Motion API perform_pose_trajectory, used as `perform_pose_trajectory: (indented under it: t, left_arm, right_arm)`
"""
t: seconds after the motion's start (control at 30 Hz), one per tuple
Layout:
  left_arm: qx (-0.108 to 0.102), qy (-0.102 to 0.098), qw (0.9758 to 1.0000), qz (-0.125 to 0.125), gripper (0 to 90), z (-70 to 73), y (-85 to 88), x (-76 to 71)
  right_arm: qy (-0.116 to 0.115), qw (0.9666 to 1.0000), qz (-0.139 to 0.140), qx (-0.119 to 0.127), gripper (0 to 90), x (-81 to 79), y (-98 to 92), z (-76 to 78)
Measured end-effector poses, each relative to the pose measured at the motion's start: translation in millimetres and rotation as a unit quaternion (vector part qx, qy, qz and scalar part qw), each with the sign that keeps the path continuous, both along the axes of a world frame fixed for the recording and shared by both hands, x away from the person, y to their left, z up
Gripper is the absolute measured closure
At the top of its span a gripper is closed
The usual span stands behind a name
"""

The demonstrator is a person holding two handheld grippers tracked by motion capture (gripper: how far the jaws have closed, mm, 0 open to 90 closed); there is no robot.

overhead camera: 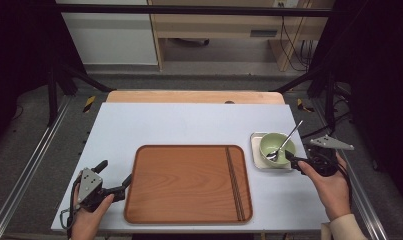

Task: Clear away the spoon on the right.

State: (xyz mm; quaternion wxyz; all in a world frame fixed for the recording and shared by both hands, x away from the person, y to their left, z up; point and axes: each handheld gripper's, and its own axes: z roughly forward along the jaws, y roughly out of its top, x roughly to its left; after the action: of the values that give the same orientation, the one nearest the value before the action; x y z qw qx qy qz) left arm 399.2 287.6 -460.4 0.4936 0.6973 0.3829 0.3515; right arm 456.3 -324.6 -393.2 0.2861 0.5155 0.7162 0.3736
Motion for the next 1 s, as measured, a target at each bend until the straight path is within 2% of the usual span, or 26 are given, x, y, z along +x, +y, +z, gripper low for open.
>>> perform_pose_trajectory:
  t: [0.17,0.3,0.67,0.73,0.9,1.0]
  left_arm:
    - [0.0,-0.002,1.0,0.0,6.0,0.3,0.8,-0.4]
    - [0.0,-0.004,1.0,0.003,6.1,0.2,1.8,-0.4]
    - [-0.011,-0.013,0.9998,0.011,6.5,0.8,5.8,-1.4]
    - [-0.018,-0.013,0.9997,0.01,6.5,0.5,6.7,-0.9]
    - [-0.017,-0.012,0.9997,0.009,6.5,-0.3,7.7,-0.4]
    - [-0.017,-0.013,0.9997,0.008,6.5,0.0,7.7,-0.4]
  right_arm:
    - [0.009,0.9999,-0.004,0.01,23.0,11.6,-7.3,-2.2]
    - [0.007,0.9997,-0.006,0.022,23.5,22.7,-14.1,-4.1]
    - [0.013,0.9968,-0.022,0.075,29.1,71.3,-32.4,-18.2]
    - [0.015,0.9957,-0.025,0.087,30.9,79.7,-34.5,-21.7]
    - [0.016,0.9921,-0.031,0.12,36.9,92.9,-39.1,-29.3]
    - [0.022,0.9885,-0.036,0.145,41.8,95.7,-41.4,-32.2]
